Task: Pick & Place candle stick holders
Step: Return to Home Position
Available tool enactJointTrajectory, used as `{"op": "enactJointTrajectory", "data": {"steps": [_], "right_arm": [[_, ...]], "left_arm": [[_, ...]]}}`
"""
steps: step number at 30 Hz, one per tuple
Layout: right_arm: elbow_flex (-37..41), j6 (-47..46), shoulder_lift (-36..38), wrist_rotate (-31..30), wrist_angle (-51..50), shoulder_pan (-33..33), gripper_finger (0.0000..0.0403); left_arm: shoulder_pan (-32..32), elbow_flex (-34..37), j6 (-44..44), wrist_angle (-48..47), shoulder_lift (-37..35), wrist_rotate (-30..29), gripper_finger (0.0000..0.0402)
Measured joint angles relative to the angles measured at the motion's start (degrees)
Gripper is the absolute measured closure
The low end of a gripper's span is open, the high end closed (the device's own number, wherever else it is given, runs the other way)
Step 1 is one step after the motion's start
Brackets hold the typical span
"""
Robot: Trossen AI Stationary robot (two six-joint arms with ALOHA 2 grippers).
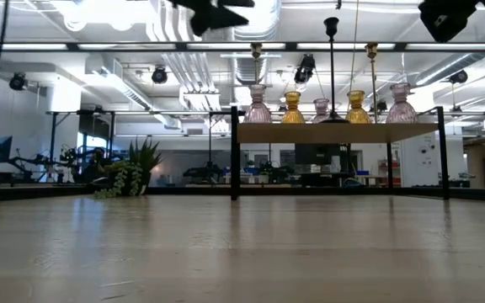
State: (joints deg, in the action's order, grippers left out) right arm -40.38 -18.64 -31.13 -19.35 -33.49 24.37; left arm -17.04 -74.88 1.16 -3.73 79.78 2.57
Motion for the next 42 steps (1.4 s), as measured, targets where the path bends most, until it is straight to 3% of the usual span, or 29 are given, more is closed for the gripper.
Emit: {"op": "enactJointTrajectory", "data": {"steps": [4,10,18,25,32,42], "right_arm": [[0.00,-1.86,2.65,-0.07,-3.32,-0.01,0.0360],[0.70,-3.46,6.30,-0.09,-4.05,0.00,0.0360],[7.07,-3.65,8.19,-0.07,0.28,0.01,0.0360],[11.89,-3.19,8.89,0.15,5.33,0.01,0.0360],[16.45,3.02,9.80,-0.12,12.90,0.01,0.0360],[21.93,13.18,14.41,-1.63,19.89,-0.01,0.0385]], "left_arm": [[4.46,6.80,1.10,-1.58,-8.48,-0.86,0.0172],[14.15,24.09,0.91,2.39,-22.48,-4.21,0.0251],[24.17,49.22,0.56,21.22,-36.28,-7.51,0.0334],[27.09,64.26,-1.36,31.69,-43.09,-6.06,0.0395],[27.23,74.18,-0.01,43.72,-44.74,-5.93,0.0399],[24.77,74.35,1.83,36.64,-45.18,-4.65,0.0400]]}}
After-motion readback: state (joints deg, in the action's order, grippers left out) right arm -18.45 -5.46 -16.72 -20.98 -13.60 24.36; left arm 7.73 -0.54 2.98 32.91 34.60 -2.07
